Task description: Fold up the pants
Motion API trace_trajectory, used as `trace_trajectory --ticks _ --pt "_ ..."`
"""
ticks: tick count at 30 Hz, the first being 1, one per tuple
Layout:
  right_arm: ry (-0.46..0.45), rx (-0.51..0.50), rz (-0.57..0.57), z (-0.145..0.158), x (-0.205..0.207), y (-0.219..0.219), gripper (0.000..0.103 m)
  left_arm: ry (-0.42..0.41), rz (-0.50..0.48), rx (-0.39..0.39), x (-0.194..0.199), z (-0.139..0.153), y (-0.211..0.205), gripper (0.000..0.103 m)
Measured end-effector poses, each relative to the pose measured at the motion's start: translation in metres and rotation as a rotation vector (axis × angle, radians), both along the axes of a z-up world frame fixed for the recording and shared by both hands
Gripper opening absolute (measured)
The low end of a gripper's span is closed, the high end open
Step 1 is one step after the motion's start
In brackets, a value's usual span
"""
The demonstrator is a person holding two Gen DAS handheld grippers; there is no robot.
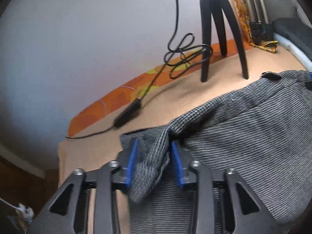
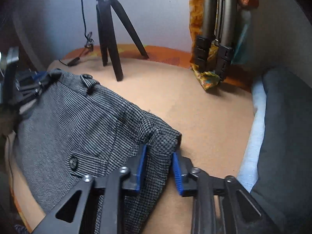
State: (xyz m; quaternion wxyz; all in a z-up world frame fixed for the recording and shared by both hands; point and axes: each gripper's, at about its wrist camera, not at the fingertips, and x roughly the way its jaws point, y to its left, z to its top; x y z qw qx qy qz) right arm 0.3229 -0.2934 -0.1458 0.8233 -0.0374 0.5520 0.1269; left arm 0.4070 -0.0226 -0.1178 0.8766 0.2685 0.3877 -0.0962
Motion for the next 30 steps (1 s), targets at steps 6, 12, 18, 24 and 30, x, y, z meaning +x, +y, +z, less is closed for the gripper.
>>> trace_trajectory --ticks 6,12,18,24,30 --pt "-0.006 -0.025 -0.019 0.001 -0.002 -0.003 0.014 -0.069 0.11 -0.03 0.012 0.032 0.039 0.049" --pt "-0.034 -0.067 -0.029 0.008 -0.003 0.002 0.014 -0.11 0.183 -0.15 -0.017 0.067 0.096 0.049" --pt "-0.121 -0.147 -0.015 0.037 -0.019 0.007 0.033 -0.058 0.154 -0.208 -0.084 0.061 0.13 0.049" --pt "-0.186 -0.121 0.06 0.075 -0.052 0.03 0.036 0.014 0.141 -0.257 -0.139 0.038 0.139 0.05" --pt "-0.203 -0.058 0.229 0.093 -0.104 0.086 0.038 0.061 0.159 -0.359 -0.159 0.025 0.15 0.05"
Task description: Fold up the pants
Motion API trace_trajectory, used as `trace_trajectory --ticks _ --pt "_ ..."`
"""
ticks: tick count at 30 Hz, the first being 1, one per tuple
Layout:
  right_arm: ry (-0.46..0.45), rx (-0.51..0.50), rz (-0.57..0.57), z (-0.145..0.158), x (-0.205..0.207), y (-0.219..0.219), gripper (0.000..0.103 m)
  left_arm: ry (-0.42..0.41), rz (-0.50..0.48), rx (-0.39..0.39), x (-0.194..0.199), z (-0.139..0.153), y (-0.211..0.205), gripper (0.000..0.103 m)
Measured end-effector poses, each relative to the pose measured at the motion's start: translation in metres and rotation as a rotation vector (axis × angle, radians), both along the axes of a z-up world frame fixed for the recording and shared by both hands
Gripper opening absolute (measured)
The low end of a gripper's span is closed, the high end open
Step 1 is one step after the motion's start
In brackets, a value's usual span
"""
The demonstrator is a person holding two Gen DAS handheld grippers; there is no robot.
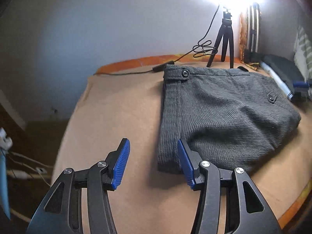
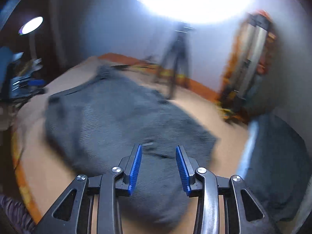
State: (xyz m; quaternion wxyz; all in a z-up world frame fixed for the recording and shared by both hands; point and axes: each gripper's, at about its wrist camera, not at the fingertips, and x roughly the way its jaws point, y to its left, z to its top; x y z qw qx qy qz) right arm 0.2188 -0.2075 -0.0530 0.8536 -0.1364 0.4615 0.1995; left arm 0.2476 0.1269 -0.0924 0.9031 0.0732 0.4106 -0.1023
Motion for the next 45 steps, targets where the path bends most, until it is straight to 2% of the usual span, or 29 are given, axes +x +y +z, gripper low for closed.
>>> trace_trajectory --ticks 5,9,15,21,22,24,25,26,27,29,32,38,42,45 --pt "0.036 0.047 0.182 0.0 -0.043 0.066 0.041 0.051 -0.006 -0.062 -0.007 -0.014 0.005 0.05" --pt "0.072 0.069 0.281 -0.015 -0.058 0.121 0.045 0.087 0.008 -0.128 -0.006 -0.024 0.012 0.057" --pt "0.111 0.099 0.332 -0.036 -0.056 0.18 0.045 0.107 0.017 -0.206 -0.002 -0.034 0.018 0.057" --pt "0.11 0.033 0.331 -0.062 -0.046 0.213 0.044 0.119 0.015 -0.236 0.003 -0.043 0.019 0.056" --pt "0.107 0.013 0.326 -0.066 -0.045 0.217 0.043 0.114 0.014 -0.235 0.004 -0.043 0.018 0.054" --pt "0.099 -0.012 0.322 -0.071 -0.042 0.22 0.039 0.115 0.014 -0.239 0.005 -0.044 0.019 0.04" --pt "0.099 -0.021 0.321 -0.073 -0.04 0.222 0.035 0.116 0.012 -0.242 0.006 -0.044 0.019 0.028" --pt "0.097 -0.032 0.319 -0.074 -0.039 0.224 0.029 0.119 0.008 -0.244 0.007 -0.044 0.018 0.025" --pt "0.094 -0.042 0.32 -0.074 -0.038 0.225 0.026 0.113 0.006 -0.238 0.007 -0.044 0.017 0.024" --pt "0.097 -0.044 0.326 -0.073 -0.036 0.228 0.012 0.102 -0.006 -0.221 0.007 -0.042 0.014 0.014" --pt "0.106 -0.045 0.333 -0.068 -0.034 0.229 0.002 0.074 -0.014 -0.169 0.007 -0.037 0.007 0.012" --pt "0.13 0.01 0.329 -0.056 -0.033 0.226 0.0 0.058 -0.002 -0.12 0.01 -0.03 0.01 0.012" --pt "0.173 0.009 0.347 -0.069 -0.035 0.228 0.001 0.103 -0.006 -0.049 0.011 -0.046 0.004 0.012" --pt "0.189 0.007 0.353 -0.078 -0.039 0.231 0.006 0.096 -0.009 -0.003 0.008 -0.049 -0.002 0.015"
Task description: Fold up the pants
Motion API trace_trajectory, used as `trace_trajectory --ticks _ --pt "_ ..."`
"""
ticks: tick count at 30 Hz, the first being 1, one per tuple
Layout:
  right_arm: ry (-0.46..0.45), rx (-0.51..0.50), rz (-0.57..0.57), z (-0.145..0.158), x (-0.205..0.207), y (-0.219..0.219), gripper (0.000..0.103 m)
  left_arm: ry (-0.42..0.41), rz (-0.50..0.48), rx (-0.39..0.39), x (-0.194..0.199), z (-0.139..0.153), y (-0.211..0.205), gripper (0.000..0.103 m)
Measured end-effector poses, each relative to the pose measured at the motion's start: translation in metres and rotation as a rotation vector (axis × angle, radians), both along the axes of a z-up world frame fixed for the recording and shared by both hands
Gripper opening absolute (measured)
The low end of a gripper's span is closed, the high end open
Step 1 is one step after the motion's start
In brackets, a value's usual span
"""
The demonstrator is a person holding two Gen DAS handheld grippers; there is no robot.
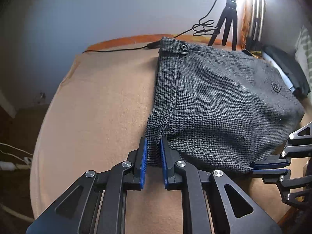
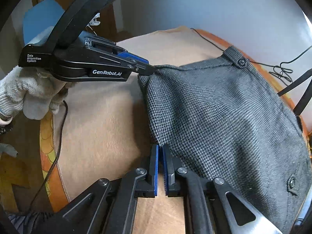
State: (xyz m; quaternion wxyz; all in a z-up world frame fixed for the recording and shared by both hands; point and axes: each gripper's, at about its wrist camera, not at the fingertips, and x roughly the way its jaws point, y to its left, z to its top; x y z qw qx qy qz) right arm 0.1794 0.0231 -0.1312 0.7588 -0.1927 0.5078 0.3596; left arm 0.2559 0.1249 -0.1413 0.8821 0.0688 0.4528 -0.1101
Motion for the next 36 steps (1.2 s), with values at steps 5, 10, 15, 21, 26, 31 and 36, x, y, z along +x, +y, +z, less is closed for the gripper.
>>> trace_trajectory --ticks 5,10,15,21,26,31,36 --pt "0.041 0.044 0.003 0.003 -0.002 -0.006 0.023 -0.006 0.008 0.009 -0.003 0.007 0.003 0.018" --pt "0.046 0.102 -0.028 0.013 -0.007 -0.026 0.032 -0.038 0.041 0.003 -0.004 0.017 0.011 0.038" --pt "0.079 0.147 -0.155 0.018 -0.004 -0.068 0.034 -0.058 0.053 -0.002 -0.007 0.022 0.014 0.042" --pt "0.078 0.202 -0.344 0.029 -0.016 -0.138 0.039 -0.072 0.063 0.045 -0.009 0.025 0.015 0.043" --pt "0.072 0.218 -0.52 0.033 -0.022 -0.188 0.04 -0.094 0.063 -0.017 -0.016 0.037 0.018 0.043" --pt "0.088 0.259 -0.691 0.03 -0.029 -0.225 0.043 -0.119 -0.051 -0.031 -0.024 0.05 -0.022 0.043" --pt "0.143 0.34 -0.863 0.017 -0.031 -0.259 0.046 -0.124 -0.184 -0.058 -0.024 0.056 -0.077 0.043"
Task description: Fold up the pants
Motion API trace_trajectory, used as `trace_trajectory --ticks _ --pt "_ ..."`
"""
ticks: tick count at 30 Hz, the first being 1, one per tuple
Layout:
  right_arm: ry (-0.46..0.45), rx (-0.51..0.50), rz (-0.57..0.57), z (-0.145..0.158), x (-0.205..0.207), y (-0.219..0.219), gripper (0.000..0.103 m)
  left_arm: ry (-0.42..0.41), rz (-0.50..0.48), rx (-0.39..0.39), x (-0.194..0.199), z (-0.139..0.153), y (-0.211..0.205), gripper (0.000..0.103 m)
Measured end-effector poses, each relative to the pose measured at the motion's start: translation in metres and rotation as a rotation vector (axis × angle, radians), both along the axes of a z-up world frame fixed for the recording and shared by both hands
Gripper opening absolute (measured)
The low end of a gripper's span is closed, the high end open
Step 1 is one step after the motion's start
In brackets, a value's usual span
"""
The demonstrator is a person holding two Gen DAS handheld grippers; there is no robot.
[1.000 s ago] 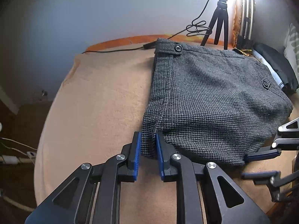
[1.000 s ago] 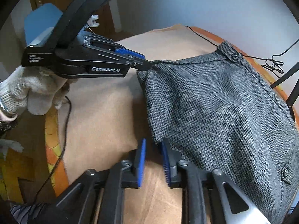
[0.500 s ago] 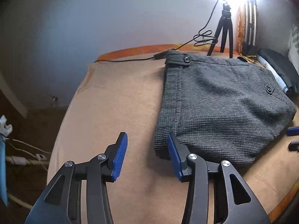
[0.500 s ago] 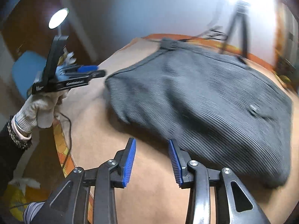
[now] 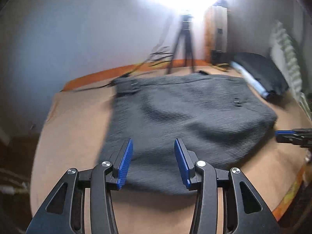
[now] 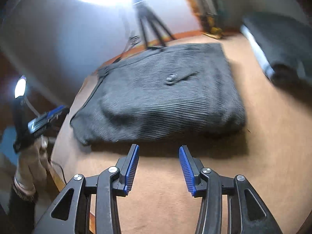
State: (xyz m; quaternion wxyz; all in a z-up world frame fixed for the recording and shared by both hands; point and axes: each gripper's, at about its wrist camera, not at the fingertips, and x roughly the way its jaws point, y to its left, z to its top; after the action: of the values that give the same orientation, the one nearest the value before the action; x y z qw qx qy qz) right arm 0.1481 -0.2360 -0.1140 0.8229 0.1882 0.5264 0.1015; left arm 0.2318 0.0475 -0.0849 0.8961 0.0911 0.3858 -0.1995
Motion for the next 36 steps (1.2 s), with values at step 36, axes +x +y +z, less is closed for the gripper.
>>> trace_trajectory --ticks 36 --pt "-0.063 0.256 -0.372 -0.043 0.022 -0.034 0.051 -0.088 -0.18 0.149 -0.005 -0.049 -0.131 0.043"
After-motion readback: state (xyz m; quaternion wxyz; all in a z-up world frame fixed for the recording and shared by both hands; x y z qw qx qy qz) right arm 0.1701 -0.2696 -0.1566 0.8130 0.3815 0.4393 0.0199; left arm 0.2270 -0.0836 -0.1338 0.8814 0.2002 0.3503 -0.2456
